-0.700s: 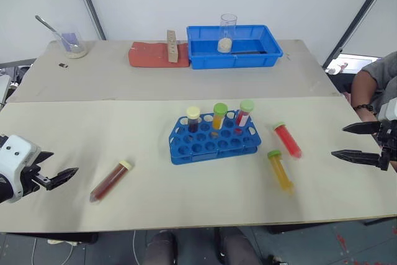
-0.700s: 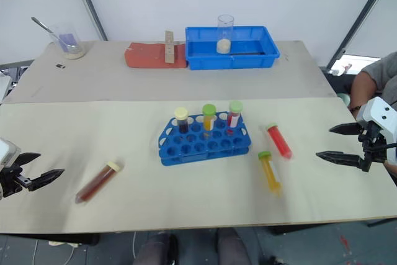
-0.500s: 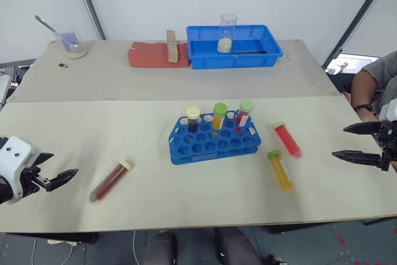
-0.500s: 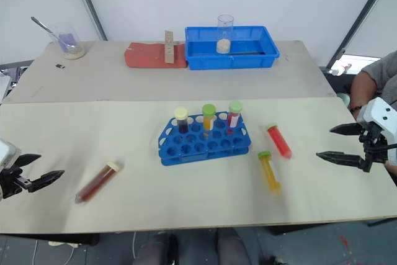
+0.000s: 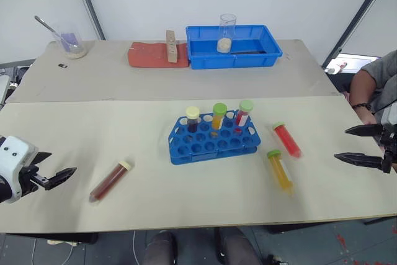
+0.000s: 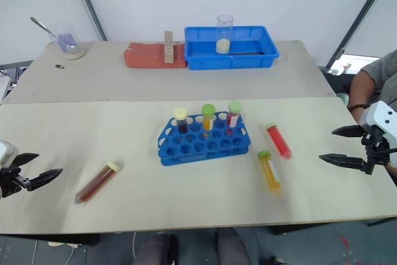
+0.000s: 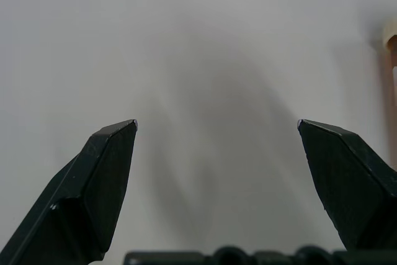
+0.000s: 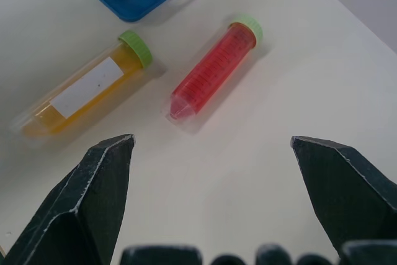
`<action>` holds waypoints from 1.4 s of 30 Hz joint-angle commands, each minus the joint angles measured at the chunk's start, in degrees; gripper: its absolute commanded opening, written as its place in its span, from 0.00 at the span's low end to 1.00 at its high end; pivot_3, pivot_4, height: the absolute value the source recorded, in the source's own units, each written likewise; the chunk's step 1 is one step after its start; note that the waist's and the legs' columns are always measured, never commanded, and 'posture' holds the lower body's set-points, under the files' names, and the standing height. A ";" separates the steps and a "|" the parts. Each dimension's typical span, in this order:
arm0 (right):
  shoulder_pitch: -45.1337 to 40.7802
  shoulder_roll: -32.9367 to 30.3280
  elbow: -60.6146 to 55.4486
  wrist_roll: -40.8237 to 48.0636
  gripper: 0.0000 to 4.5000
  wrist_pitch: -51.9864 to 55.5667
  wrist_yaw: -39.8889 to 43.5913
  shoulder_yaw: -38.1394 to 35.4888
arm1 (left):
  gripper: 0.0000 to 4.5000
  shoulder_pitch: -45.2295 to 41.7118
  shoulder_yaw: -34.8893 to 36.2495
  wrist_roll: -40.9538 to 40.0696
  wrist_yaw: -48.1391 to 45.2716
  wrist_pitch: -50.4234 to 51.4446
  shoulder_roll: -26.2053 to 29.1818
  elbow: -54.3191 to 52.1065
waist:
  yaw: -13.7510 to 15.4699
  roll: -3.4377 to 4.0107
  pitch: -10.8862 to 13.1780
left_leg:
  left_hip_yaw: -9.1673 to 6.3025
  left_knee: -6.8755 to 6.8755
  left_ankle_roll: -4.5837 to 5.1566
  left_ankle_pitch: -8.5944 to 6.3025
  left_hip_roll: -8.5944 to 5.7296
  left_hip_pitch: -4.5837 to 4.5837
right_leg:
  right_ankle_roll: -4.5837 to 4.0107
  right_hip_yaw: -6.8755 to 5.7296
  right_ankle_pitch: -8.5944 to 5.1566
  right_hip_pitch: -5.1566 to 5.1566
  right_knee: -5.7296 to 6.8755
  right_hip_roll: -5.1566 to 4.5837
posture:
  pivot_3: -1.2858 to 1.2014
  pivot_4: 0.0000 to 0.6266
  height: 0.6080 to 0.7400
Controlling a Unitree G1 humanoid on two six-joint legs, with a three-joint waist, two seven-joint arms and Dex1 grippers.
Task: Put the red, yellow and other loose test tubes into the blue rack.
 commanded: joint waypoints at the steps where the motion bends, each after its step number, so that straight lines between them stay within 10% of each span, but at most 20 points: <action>1: -0.04 -0.10 -2.30 0.55 1.00 1.04 -0.69 -1.77 | 0.99 -0.49 1.32 -1.74 -2.22 -2.38 -0.33 -0.78 | 0.01 0.00 0.00 | 0.00 0.00 0.00 0.00 0.00 0.00 | 0.00 0.00 0.00 0.00 0.00 0.00 | 0.52 0.24 1.00; 11: -3.25 0.86 -14.66 6.72 1.00 14.26 -5.30 -1.46 | 0.99 -10.63 -14.10 -12.51 -2.81 4.53 -1.85 -26.56 | 0.79 0.00 0.00 | -0.01 0.04 -0.01 0.01 -0.01 -0.02 | 0.03 0.01 0.02 0.05 0.02 0.00 | 0.52 0.24 1.00; 19: -15.66 3.79 -19.37 3.05 1.00 33.62 -16.07 12.54 | 0.99 -25.78 -29.57 -16.15 -3.23 6.62 -4.81 -32.52 | 0.10 0.00 0.00 | -0.09 0.12 0.01 0.02 -0.03 -0.03 | 0.47 0.05 0.33 0.09 0.05 0.13 | 0.52 0.24 1.00; 30: -39.36 15.31 11.73 -14.75 1.00 38.19 -18.74 36.94 | 0.99 -30.86 -37.07 -14.62 -3.22 4.83 -8.89 -32.56 | 0.07 0.00 0.00 | -0.21 0.49 0.03 0.02 -0.12 -0.44 | 0.47 0.08 0.52 0.03 -0.09 0.13 | 0.52 0.24 1.00; 40: -53.95 26.42 43.05 -26.55 1.00 25.85 -13.00 43.49 | 0.99 -29.98 -39.60 -12.94 -2.86 2.78 -10.39 -34.01 | -0.22 0.01 0.00 | -0.23 0.53 0.03 0.02 -0.12 -0.42 | 0.38 0.07 0.68 0.06 -0.08 0.14 | 0.52 0.24 1.00; 42: -55.74 27.66 46.93 -28.22 0.88 24.65 -11.74 43.76 | 1.00 -30.15 -40.26 -12.54 -2.93 2.38 -10.67 -34.04 | -0.21 0.01 0.00 | -0.23 0.53 0.03 0.03 -0.12 -0.42 | 0.34 0.07 0.70 0.07 -0.08 0.14 | 0.52 0.24 1.00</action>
